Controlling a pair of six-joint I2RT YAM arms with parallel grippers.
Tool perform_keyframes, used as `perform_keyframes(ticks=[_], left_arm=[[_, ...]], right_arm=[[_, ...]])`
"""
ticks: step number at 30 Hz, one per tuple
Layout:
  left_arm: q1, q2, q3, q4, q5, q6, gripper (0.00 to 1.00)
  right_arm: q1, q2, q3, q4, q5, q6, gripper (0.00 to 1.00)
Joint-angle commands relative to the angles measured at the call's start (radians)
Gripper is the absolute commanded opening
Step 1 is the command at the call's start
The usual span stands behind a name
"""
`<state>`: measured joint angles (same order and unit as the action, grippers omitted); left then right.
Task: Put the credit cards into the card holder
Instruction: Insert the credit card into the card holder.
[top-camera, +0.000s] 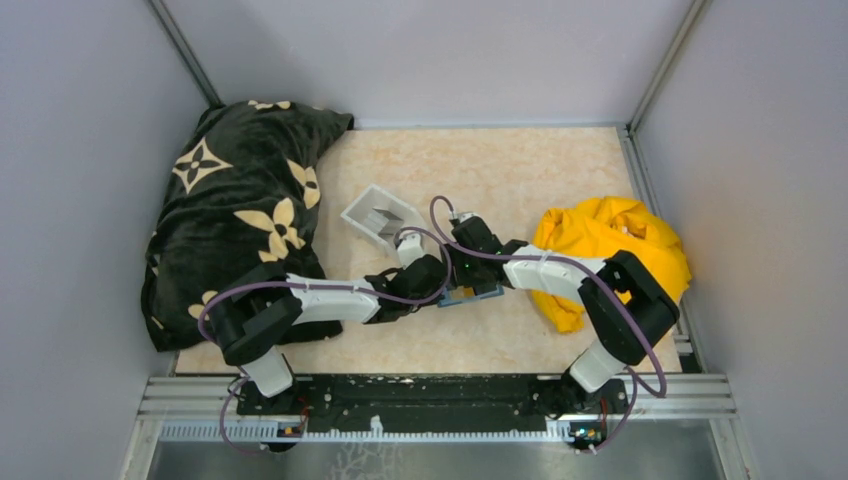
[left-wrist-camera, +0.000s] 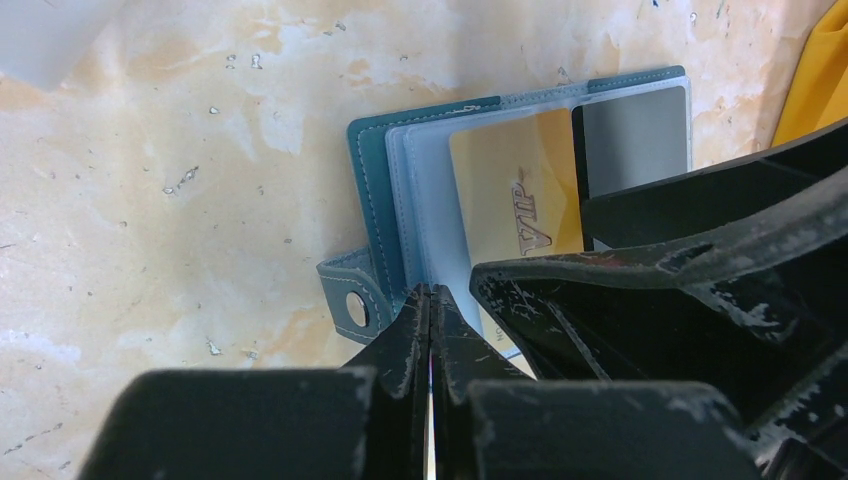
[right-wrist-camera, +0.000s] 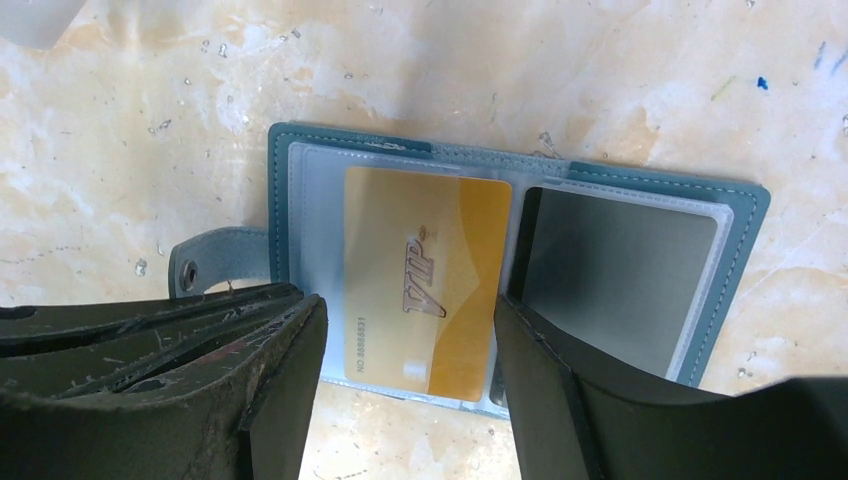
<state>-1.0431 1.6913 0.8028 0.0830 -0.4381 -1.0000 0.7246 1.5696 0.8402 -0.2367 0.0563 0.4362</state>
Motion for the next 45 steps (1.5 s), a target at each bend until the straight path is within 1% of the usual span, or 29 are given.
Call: perform_keyframes(ticks=[1, 8, 19, 25, 31, 36, 37, 45], left_arm=[[-0.003, 0.008, -0.035, -0.034, -0.011, -0.001, 0.0], [-0.002, -0.011, -0.054, -0.008, -0.01, 0.006, 0.0], [-0.001, -0.094, -0.106, 0.02, -0.039, -0.004, 0.02], [-0.002, -0.076, -0.105, 0.032, -0.024, -0.004, 0.02], [-0.002, -0.045, -0.089, 0.035, -0.006, 0.005, 0.01], [-0.001, -0.038, -0.094, 0.038, 0.002, 0.002, 0.0], [-0.001, -0.038, -0.096, 0.038, 0.003, 0.001, 0.0], [0.002, -0.039, -0.105, 0.049, 0.012, -0.005, 0.0]], right_arm=[[0.017, 0.026, 0.036, 0.022, 0.005, -0.014, 0.63], [0.031, 0.032, 0.052, 0.02, -0.003, -0.001, 0.62], [0.032, 0.047, 0.053, 0.018, 0.006, -0.002, 0.62], [0.041, 0.051, 0.063, 0.01, 0.014, -0.004, 0.63], [0.056, 0.065, 0.078, 0.002, 0.02, -0.005, 0.65], [0.068, 0.074, 0.095, -0.012, 0.034, -0.005, 0.71], [0.07, 0.104, 0.095, -0.012, 0.036, -0.005, 0.72], [0.082, 0.144, 0.105, -0.021, 0.056, -0.006, 0.71]])
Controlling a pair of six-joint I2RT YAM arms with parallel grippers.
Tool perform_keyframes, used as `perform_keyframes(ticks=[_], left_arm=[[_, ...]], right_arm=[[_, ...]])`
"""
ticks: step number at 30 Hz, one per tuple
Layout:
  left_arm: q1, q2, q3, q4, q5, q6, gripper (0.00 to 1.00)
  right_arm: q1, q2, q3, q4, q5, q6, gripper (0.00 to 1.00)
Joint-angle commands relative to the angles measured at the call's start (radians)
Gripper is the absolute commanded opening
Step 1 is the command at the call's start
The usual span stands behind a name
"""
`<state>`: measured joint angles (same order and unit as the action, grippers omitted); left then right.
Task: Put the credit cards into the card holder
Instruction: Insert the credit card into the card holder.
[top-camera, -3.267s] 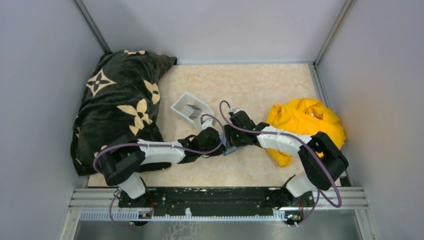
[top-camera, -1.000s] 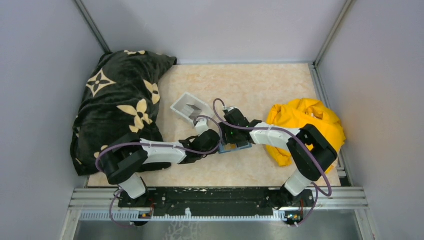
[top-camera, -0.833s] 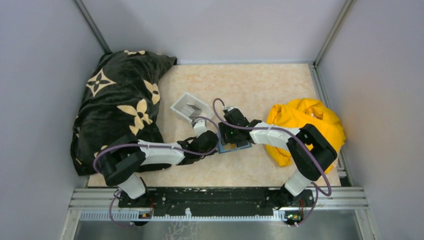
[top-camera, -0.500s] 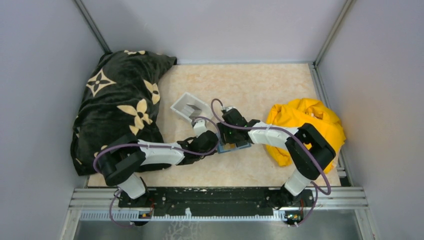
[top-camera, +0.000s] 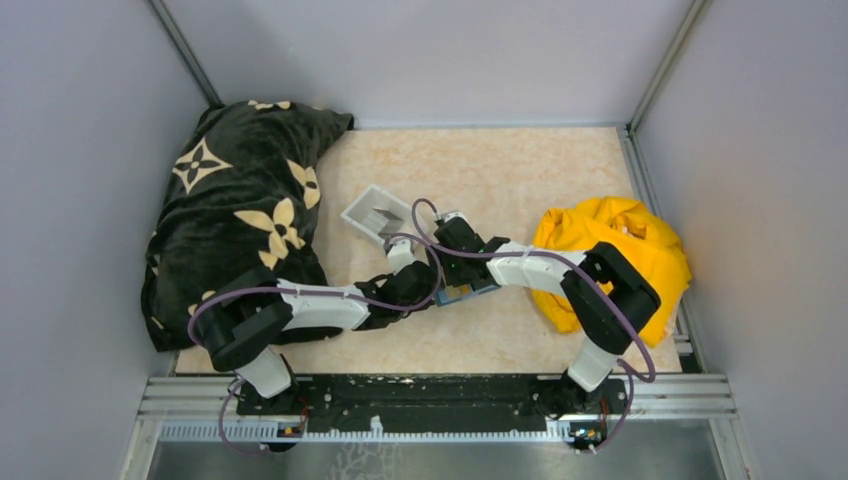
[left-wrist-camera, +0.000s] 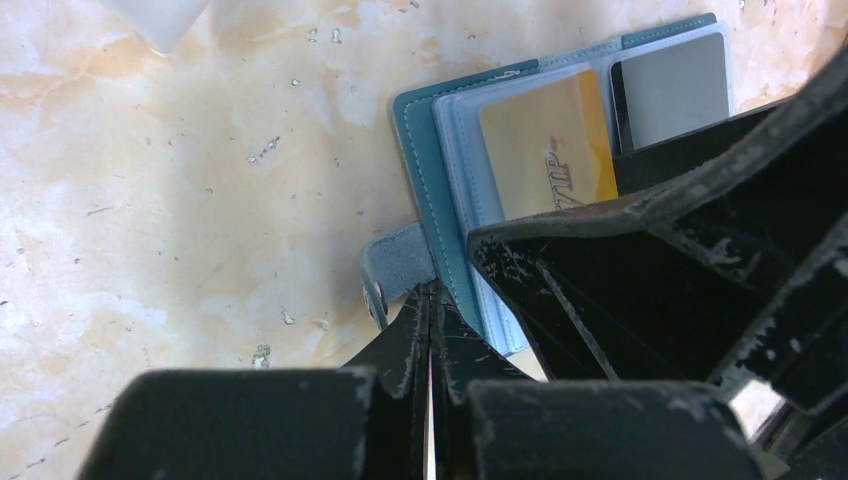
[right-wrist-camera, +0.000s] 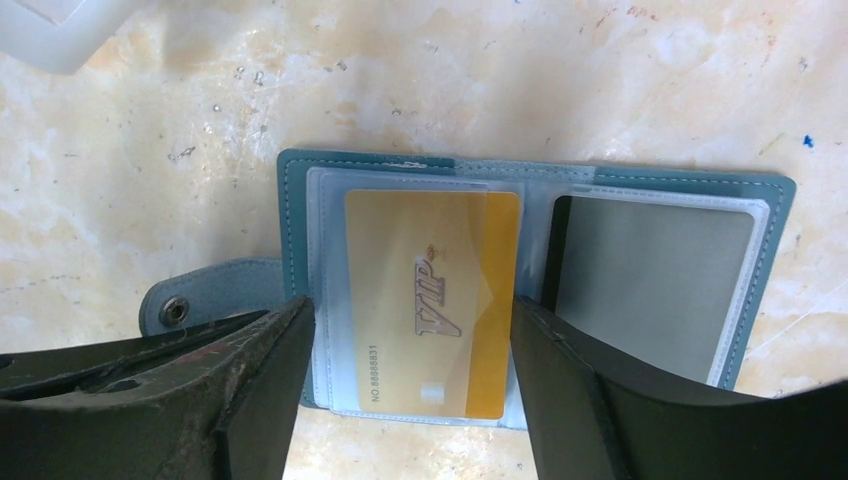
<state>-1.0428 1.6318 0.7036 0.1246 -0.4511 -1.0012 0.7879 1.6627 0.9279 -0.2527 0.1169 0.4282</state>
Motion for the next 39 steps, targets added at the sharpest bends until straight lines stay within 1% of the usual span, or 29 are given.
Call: perform_keyframes(ticks=[1, 5, 12, 15, 19, 25, 31, 39], left_arm=[[0.003, 0.019, -0.007, 0.009, 0.025, -0.004, 0.0], [0.006, 0.013, -0.019, 0.017, 0.028, -0.009, 0.0], [0.009, 0.011, -0.021, 0.021, 0.034, -0.009, 0.0], [0.009, 0.009, -0.023, 0.022, 0.035, -0.01, 0.0], [0.01, 0.005, -0.032, 0.028, 0.038, -0.015, 0.0], [0.012, -0.005, -0.052, 0.044, 0.04, -0.021, 0.0], [0.017, -0.004, -0.059, 0.058, 0.047, -0.025, 0.0], [0.018, -0.002, -0.064, 0.066, 0.052, -0.027, 0.0]], right_arm=[[0.02, 0.054, 0.017, -0.006, -0.002, 0.003, 0.69], [0.026, 0.061, 0.013, -0.012, 0.016, 0.003, 0.63], [0.052, 0.063, 0.027, -0.034, 0.047, 0.009, 0.59], [0.065, 0.07, 0.042, -0.051, 0.065, 0.009, 0.6], [0.076, 0.075, 0.052, -0.061, 0.073, 0.015, 0.66], [0.089, 0.074, 0.067, -0.078, 0.083, 0.021, 0.69], [0.099, 0.074, 0.075, -0.087, 0.087, 0.023, 0.68], [0.111, 0.082, 0.084, -0.096, 0.098, 0.027, 0.61]])
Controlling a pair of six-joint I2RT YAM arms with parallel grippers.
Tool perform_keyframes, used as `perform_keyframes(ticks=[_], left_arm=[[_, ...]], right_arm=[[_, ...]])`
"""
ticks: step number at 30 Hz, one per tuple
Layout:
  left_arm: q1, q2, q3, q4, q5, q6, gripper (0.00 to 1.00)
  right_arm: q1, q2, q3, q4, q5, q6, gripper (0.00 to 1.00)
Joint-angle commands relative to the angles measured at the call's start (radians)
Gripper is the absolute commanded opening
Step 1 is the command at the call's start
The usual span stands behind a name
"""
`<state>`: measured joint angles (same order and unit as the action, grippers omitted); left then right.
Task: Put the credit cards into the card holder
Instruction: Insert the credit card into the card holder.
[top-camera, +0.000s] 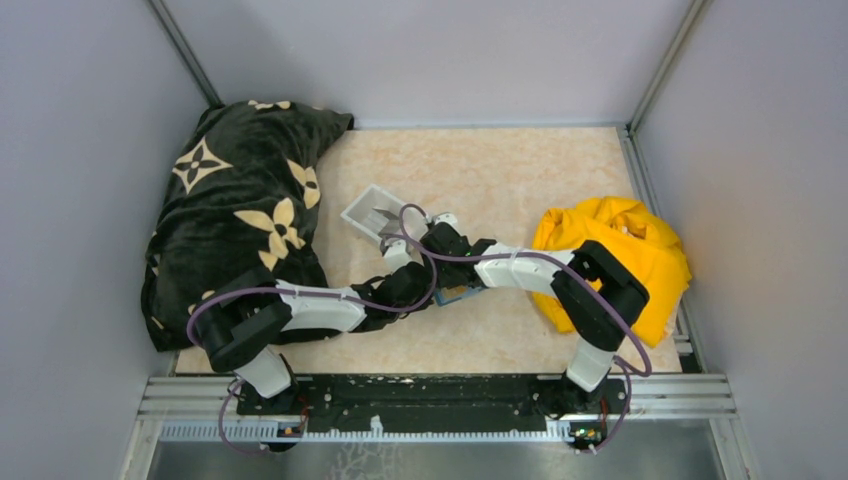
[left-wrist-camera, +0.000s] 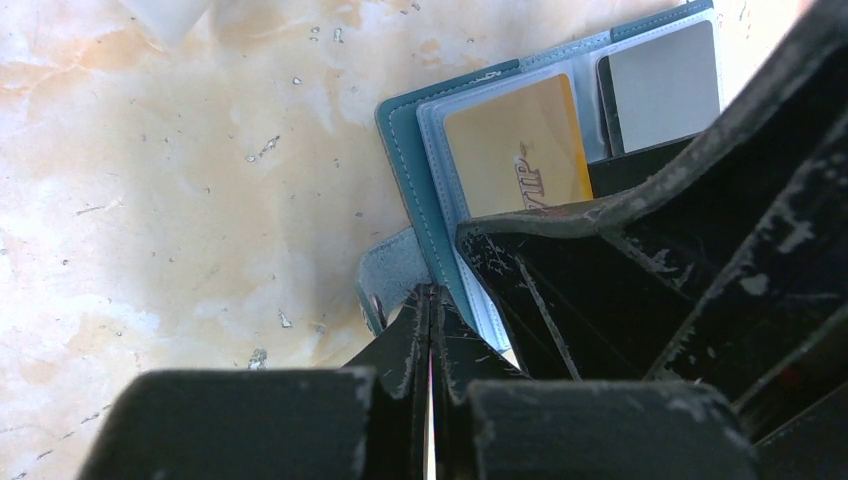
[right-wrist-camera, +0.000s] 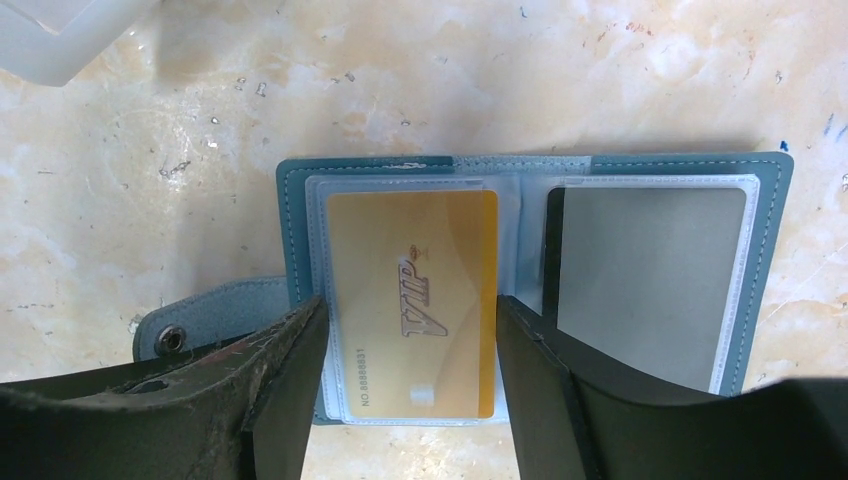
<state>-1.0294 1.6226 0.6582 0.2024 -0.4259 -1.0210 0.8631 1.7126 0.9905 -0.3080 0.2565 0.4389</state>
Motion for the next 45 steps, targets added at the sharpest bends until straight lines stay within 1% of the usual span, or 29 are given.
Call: perform_keyframes(ticks=[1, 9, 10, 15, 19, 30, 32, 36, 45], left_arm=[[0.005, 0.007, -0.019, -0.012, 0.027, -0.007, 0.0], [0.006, -0.002, -0.024, -0.009, 0.026, -0.006, 0.0], [0.006, -0.005, -0.026, -0.009, 0.026, -0.006, 0.0], [0.008, -0.016, -0.033, -0.009, 0.022, -0.006, 0.0], [0.008, -0.022, -0.03, -0.017, 0.015, -0.006, 0.0], [0.012, -0.057, -0.029, -0.05, -0.009, -0.008, 0.0], [0.012, -0.068, -0.03, -0.058, -0.016, -0.009, 0.0], [0.014, -0.09, -0.03, -0.064, -0.03, -0.003, 0.0], [0.014, -0.118, -0.018, -0.092, -0.046, 0.016, 0.07]], right_arm=[[0.037, 0.033, 0.023, -0.042, -0.041, 0.017, 0.6], [0.046, 0.036, 0.036, -0.056, -0.028, 0.026, 0.55], [0.045, 0.035, 0.037, -0.057, -0.026, 0.026, 0.56], [0.045, 0.016, 0.039, -0.058, -0.014, 0.029, 0.66], [0.045, -0.004, 0.043, -0.059, -0.003, 0.029, 0.7], [0.026, -0.052, 0.036, -0.051, 0.012, 0.028, 0.72], [0.023, -0.093, 0.034, -0.047, 0.015, 0.029, 0.72], [0.012, -0.12, 0.04, -0.045, 0.015, 0.023, 0.72], [-0.018, -0.182, 0.014, -0.044, 0.036, 0.026, 0.73]])
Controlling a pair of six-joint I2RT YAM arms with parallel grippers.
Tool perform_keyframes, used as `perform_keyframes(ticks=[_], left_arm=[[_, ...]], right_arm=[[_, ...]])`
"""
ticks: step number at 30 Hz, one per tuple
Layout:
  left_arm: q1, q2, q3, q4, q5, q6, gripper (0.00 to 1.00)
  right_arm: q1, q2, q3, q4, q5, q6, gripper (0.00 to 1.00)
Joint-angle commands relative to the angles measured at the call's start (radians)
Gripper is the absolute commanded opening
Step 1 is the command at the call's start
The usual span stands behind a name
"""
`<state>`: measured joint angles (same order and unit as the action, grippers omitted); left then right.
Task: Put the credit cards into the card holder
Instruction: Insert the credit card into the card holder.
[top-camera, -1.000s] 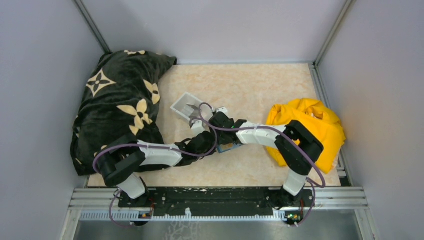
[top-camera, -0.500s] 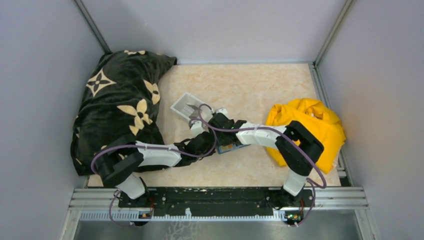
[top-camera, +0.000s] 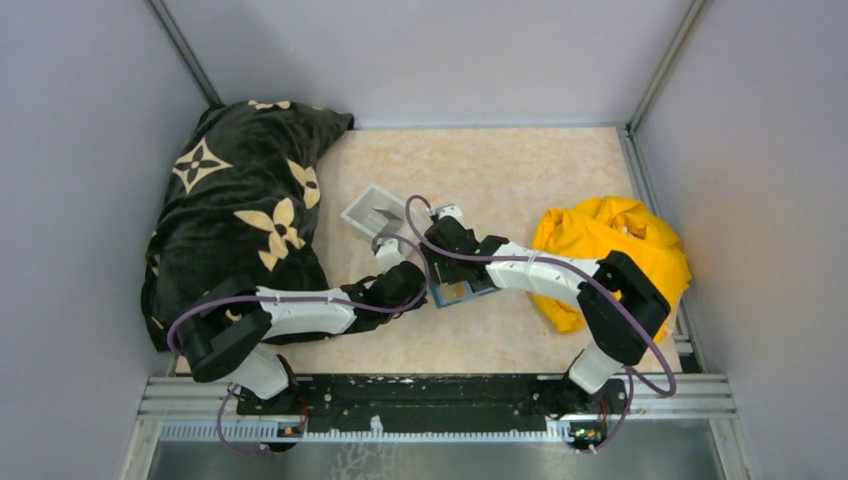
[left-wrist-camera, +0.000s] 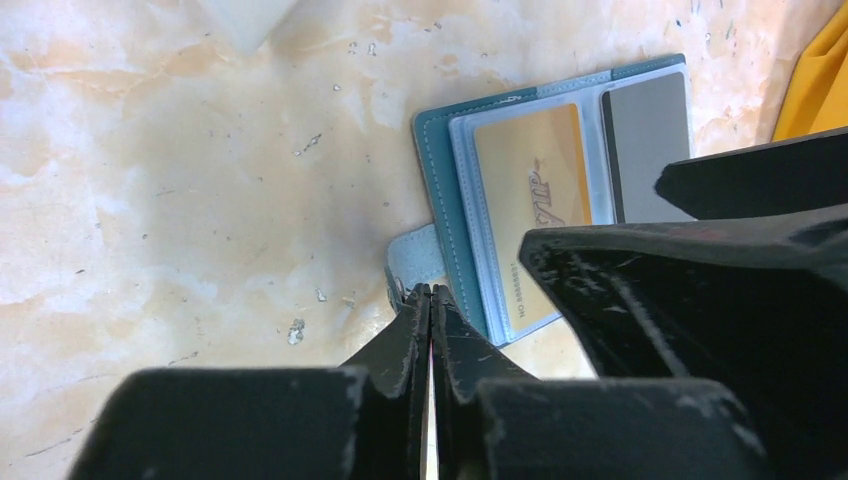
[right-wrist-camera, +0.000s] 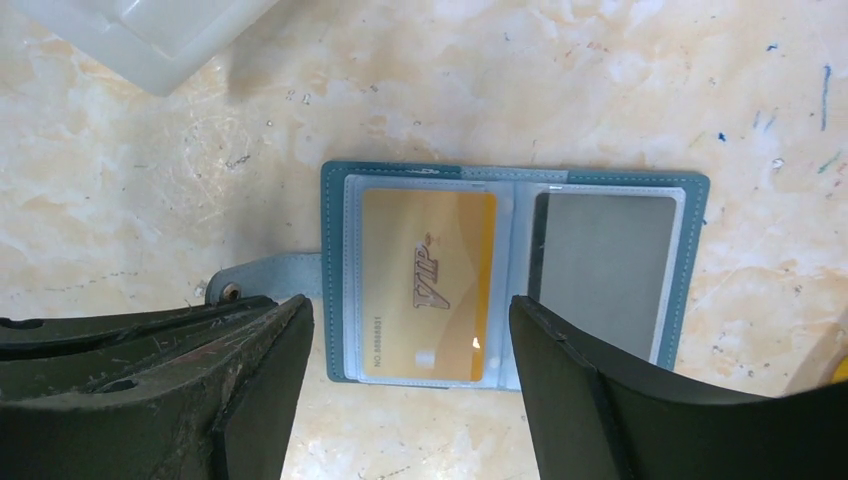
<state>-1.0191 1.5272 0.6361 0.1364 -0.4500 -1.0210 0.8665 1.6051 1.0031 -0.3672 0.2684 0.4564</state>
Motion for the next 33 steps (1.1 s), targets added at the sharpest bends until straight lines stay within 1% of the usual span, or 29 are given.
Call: perform_keyframes(ticks=[1, 8, 15, 18, 29, 33], left_arm=[[0.004, -0.022, 0.002, -0.026, -0.022, 0.015, 0.07], [0.005, -0.024, -0.008, -0.035, -0.018, 0.014, 0.13], [0.01, -0.027, -0.019, -0.035, -0.013, 0.019, 0.22], [0.011, -0.017, -0.021, -0.035, -0.003, 0.017, 0.24], [0.016, -0.033, -0.039, -0.023, 0.004, 0.02, 0.29], [0.017, -0.028, -0.037, -0.006, 0.019, 0.03, 0.29]], right_arm=[[-0.029, -0.087, -0.01, 0.018, 0.028, 0.011, 0.73], [-0.104, -0.175, -0.101, 0.034, 0.04, 0.024, 0.74], [-0.171, -0.214, -0.189, 0.062, -0.022, 0.035, 0.76], [-0.184, -0.222, -0.216, 0.07, -0.038, 0.038, 0.77], [-0.194, -0.234, -0.245, 0.077, -0.044, 0.039, 0.77], [-0.194, -0.246, -0.251, 0.082, -0.046, 0.021, 0.77]])
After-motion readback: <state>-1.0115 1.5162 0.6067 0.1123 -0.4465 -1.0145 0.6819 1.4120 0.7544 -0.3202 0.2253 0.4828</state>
